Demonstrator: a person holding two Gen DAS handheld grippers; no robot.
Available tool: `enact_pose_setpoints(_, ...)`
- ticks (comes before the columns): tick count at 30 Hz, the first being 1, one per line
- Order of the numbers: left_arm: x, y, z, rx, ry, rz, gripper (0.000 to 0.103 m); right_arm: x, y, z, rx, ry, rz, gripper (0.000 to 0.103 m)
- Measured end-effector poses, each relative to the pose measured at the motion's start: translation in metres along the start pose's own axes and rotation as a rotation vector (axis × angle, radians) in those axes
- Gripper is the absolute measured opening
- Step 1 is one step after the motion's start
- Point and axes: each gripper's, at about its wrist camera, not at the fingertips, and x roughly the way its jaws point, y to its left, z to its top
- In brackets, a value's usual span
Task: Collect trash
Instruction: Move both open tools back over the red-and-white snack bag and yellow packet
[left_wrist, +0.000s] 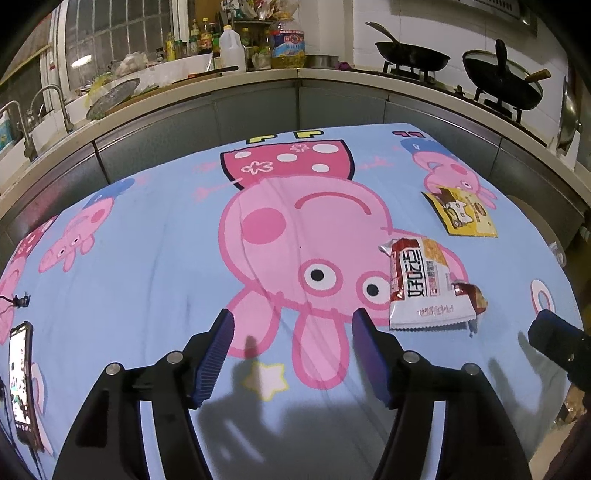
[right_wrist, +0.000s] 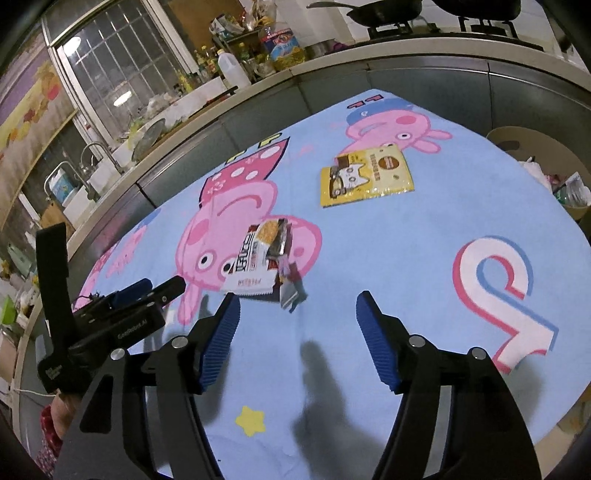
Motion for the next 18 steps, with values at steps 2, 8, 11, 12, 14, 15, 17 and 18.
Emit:
enact_pose_setpoints(2, 0.001, 0.000, -0.003, -0.002, 0.007, -0.003, 0.071, 0.001, 0.001, -0.003, 0.000, 0.006, -0.001, 0.069)
enact_pose_setpoints(8, 0.010, 0.001, -0.010, -0.009, 0.056, -0.011, 0.074, 0.004, 0.001, -0.008, 0.001, 0.031, -0.013, 0.072)
enact_pose_setpoints(11, 0.015, 0.003, -0.015, -0.013, 0.078, -0.008, 0.076, 0.007, 0.000, -0.011, 0.007, 0.042, -0.023, 0.075)
enact_pose_setpoints(12, 0.017, 0.003, -0.017, -0.014, 0.084, -0.006, 0.077, 0.007, 0.000, -0.012, 0.008, 0.044, -0.026, 0.075)
enact_pose_setpoints(14, 0.017, 0.003, -0.019, -0.012, 0.081, 0.001, 0.080, 0.009, -0.002, -0.013, 0.010, 0.053, -0.028, 0.077)
enact_pose_setpoints(15, 0.017, 0.003, -0.020, -0.010, 0.082, 0.005, 0.082, 0.010, -0.002, -0.014, 0.011, 0.057, -0.030, 0.078)
enact_pose_setpoints(17, 0.017, 0.003, -0.020, -0.008, 0.078, 0.006, 0.082, 0.011, -0.003, -0.016, 0.014, 0.064, -0.032, 0.078)
enact_pose_setpoints(18, 0.018, 0.003, -0.020, -0.008, 0.076, 0.006, 0.083, 0.012, -0.004, -0.016, 0.015, 0.068, -0.031, 0.078)
